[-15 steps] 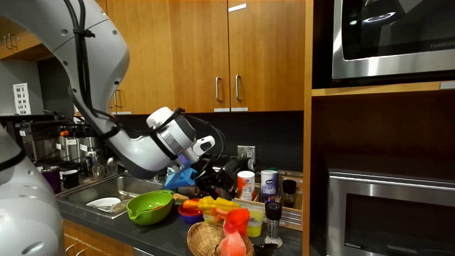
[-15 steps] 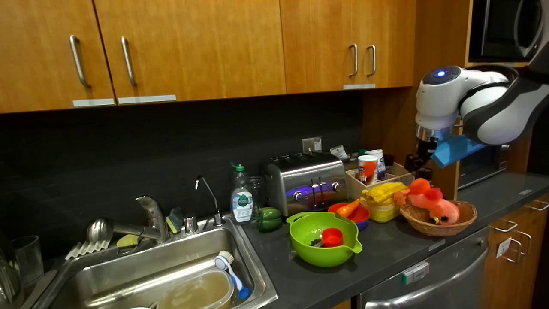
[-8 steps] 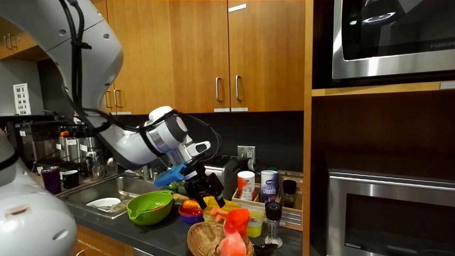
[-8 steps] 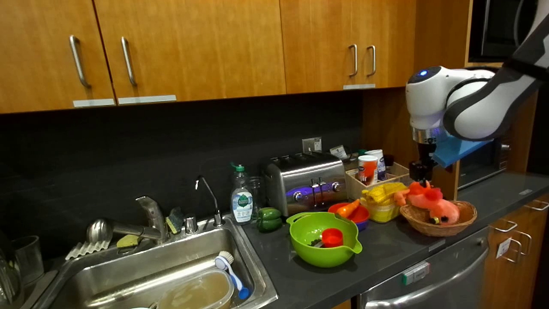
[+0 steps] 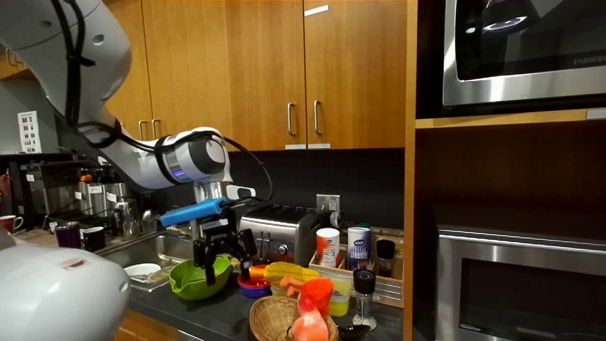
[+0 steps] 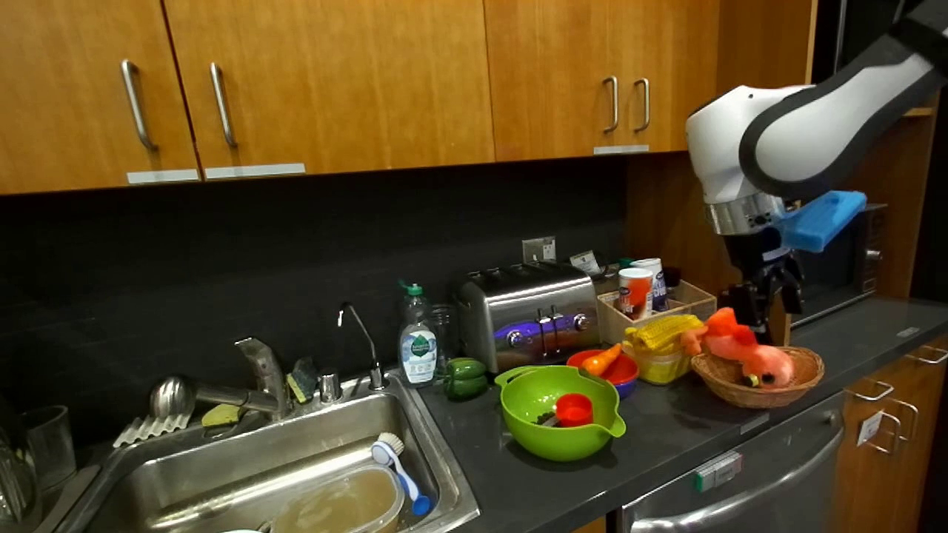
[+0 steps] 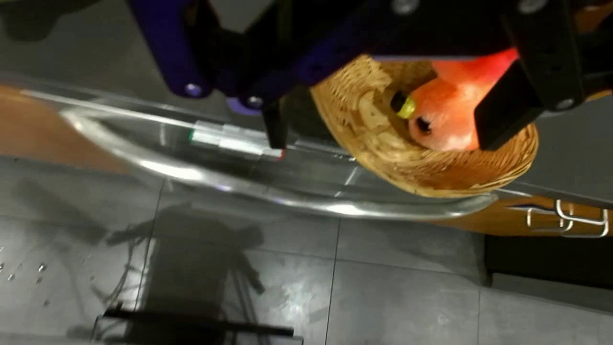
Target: Pick up the flamingo plush toy into the weaved basket
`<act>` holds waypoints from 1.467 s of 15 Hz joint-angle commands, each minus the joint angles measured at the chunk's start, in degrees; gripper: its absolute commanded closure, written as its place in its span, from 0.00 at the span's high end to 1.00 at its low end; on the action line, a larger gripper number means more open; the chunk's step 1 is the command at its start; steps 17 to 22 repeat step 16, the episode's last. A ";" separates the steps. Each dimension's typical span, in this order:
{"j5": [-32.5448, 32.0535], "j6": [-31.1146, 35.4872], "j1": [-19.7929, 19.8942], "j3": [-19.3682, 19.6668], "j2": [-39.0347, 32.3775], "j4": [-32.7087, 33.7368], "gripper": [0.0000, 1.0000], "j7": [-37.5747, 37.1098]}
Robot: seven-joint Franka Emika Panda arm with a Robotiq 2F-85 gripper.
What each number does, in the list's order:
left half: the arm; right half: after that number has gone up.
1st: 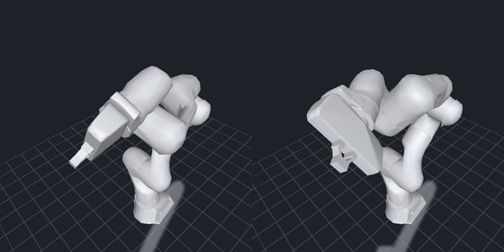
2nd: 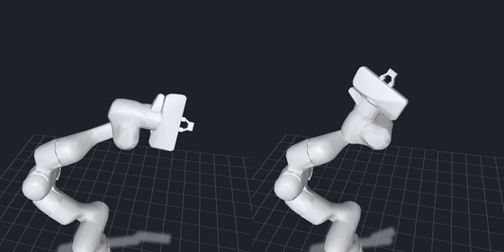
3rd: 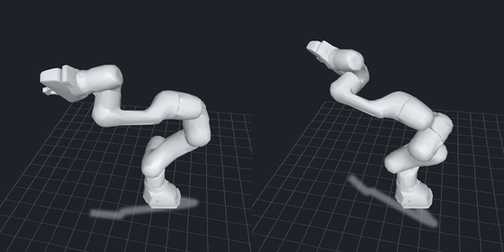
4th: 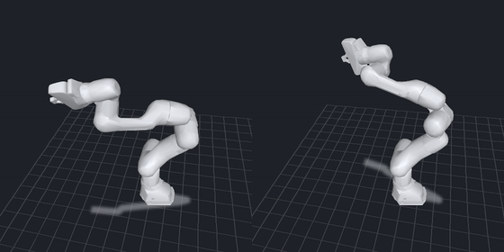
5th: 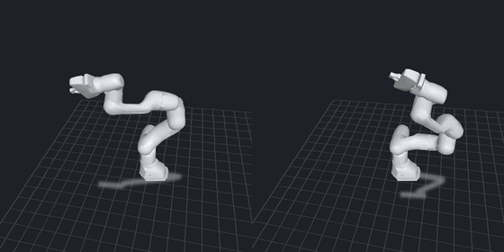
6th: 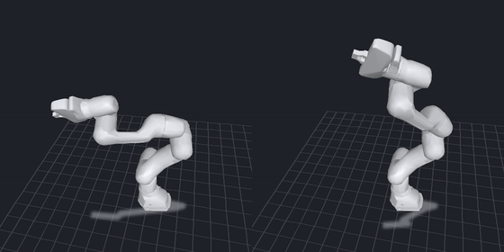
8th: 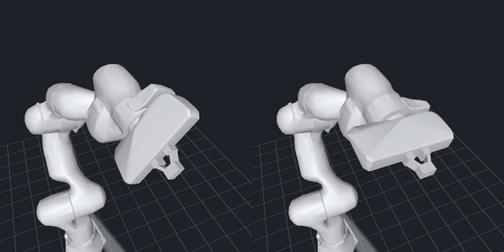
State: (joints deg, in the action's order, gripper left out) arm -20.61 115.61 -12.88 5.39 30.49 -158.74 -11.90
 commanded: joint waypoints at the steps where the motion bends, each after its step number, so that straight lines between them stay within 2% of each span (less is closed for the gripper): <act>1: 5.45 -14.57 -4.71 2.38 11.88 -1.04 1.00 10.06; 2: 6.12 -17.78 -5.23 2.95 14.54 -1.12 1.00 12.22; 3: 8.46 -18.53 -0.51 -1.04 16.41 -1.16 1.00 17.29; 5: 10.07 -19.37 0.03 1.07 19.95 -0.63 1.00 23.36; 7: 12.54 -19.02 0.97 3.30 22.92 -0.54 0.93 29.44; 9: 15.74 -19.50 1.03 4.64 24.39 -0.47 1.00 33.90; 11: 18.01 -20.46 0.73 5.30 24.66 -0.28 1.00 37.03; 15: 21.28 -18.97 1.77 4.15 22.26 -0.08 1.00 35.87; 22: 20.34 -19.72 2.08 3.98 23.16 -0.13 1.00 36.89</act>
